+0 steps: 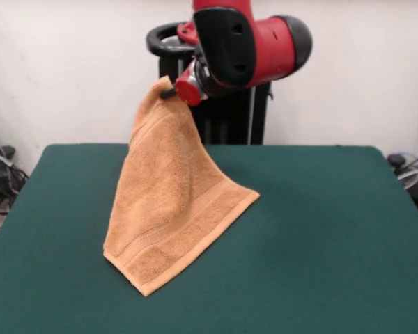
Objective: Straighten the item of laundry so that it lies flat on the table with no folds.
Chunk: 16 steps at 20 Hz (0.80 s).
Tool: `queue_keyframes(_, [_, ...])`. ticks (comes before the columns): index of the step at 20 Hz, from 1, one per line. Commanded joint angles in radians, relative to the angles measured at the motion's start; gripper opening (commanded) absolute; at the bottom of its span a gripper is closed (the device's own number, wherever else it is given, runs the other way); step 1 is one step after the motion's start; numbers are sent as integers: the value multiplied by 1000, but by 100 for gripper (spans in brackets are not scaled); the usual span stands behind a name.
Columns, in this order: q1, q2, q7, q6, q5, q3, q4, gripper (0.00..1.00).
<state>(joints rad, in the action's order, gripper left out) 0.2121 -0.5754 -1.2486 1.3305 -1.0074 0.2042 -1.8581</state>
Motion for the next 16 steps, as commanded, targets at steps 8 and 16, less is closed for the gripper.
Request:
queue_keyframes(8, [82,-83,-82,-177,57,-22,-78,0])
queue_keyframes(16, [65,1,-111,-203,13,-56,-40,0])
